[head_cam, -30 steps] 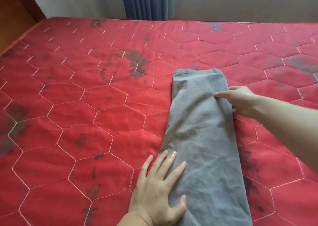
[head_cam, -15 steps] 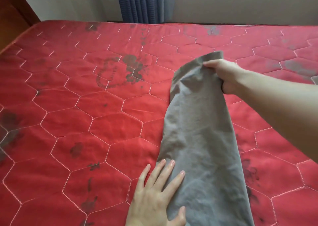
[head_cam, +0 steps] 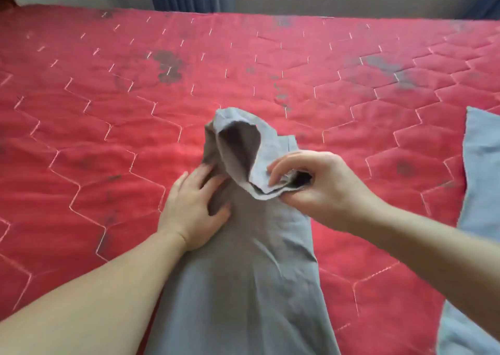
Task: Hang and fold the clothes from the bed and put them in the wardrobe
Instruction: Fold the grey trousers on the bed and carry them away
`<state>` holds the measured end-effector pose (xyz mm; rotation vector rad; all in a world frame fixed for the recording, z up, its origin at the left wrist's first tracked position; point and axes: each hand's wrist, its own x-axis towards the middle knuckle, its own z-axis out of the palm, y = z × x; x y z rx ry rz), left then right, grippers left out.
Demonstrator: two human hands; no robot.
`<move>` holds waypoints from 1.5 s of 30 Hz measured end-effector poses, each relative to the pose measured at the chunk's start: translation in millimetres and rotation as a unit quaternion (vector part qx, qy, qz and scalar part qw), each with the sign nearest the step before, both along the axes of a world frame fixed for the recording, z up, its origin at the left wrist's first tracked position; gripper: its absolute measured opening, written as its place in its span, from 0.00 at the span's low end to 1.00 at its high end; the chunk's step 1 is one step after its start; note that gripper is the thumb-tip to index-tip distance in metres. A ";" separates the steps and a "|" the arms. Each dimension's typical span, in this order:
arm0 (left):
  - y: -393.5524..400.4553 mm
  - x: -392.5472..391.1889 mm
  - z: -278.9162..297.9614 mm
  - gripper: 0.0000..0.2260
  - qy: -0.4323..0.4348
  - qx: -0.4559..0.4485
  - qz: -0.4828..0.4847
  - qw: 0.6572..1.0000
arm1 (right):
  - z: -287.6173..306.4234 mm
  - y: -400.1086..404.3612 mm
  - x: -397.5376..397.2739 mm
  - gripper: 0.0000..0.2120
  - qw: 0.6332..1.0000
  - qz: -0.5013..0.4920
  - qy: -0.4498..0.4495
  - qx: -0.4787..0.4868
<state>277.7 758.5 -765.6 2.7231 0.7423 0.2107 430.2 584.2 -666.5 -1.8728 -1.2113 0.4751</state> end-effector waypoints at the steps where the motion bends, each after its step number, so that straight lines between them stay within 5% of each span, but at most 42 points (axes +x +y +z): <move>1: -4.2 -5.5 1.0 0.24 -0.011 -0.005 0.041 0.999 | -14.5 -21.1 -20.2 0.15 1.000 -0.017 -0.016 0.017; 6: -50.0 -64.3 -3.4 0.13 -0.159 -0.137 0.101 0.972 | -72.4 -98.1 -101.0 0.12 0.994 -0.044 -0.080 0.064; 9: -76.9 -82.5 14.1 0.18 -0.210 -0.267 0.236 0.911 | -84.0 -120.8 -133.9 0.11 0.992 -0.020 -0.119 0.044; 15: -127.1 -99.3 46.5 0.23 -0.116 -0.323 0.285 0.895 | -64.3 -149.5 -162.9 0.11 0.990 -0.054 -0.129 0.031; 18: -152.4 -123.7 57.1 0.36 -0.041 -0.467 0.313 0.826 | -49.8 -169.5 -176.9 0.13 0.992 -0.083 -0.088 0.021; 21: -170.5 -154.4 61.2 0.28 -0.090 -0.612 0.309 0.722 | -42.7 -195.2 -194.9 0.10 0.994 -0.106 -0.034 0.010; 26: -197.2 -205.1 52.2 0.19 -0.111 -0.650 0.320 0.680 | -40.7 -214.6 -224.2 0.21 0.946 -0.216 0.235 -0.051; 28: -203.8 -219.1 46.3 0.17 -0.100 -0.669 0.316 0.665 | -44.1 -210.1 -221.2 0.25 0.917 -0.292 0.252 -0.106; 31: -212.3 -235.0 43.3 0.09 -0.055 -0.665 0.307 0.679 | -43.9 -205.0 -218.7 0.28 0.898 -0.277 0.217 -0.263; 33: -218.7 -242.6 44.1 0.05 -0.042 -0.667 0.313 0.675 | -42.7 -205.3 -221.1 0.18 0.891 -0.238 0.228 -0.312; 38: -228.1 -256.6 45.3 0.12 -0.111 -0.633 0.349 0.682 | -36.1 -226.5 -219.9 0.07 0.877 -0.262 0.365 -0.171; 42: -245.4 -258.3 42.2 0.23 -0.070 -0.508 0.338 0.789 | -47.4 -243.6 -234.8 0.14 0.912 -0.188 0.152 -0.331; 45: -253.7 -263.0 37.3 0.25 -0.023 -0.275 0.227 0.934 | -54.3 -241.7 -241.3 0.16 0.917 -0.202 0.046 -0.340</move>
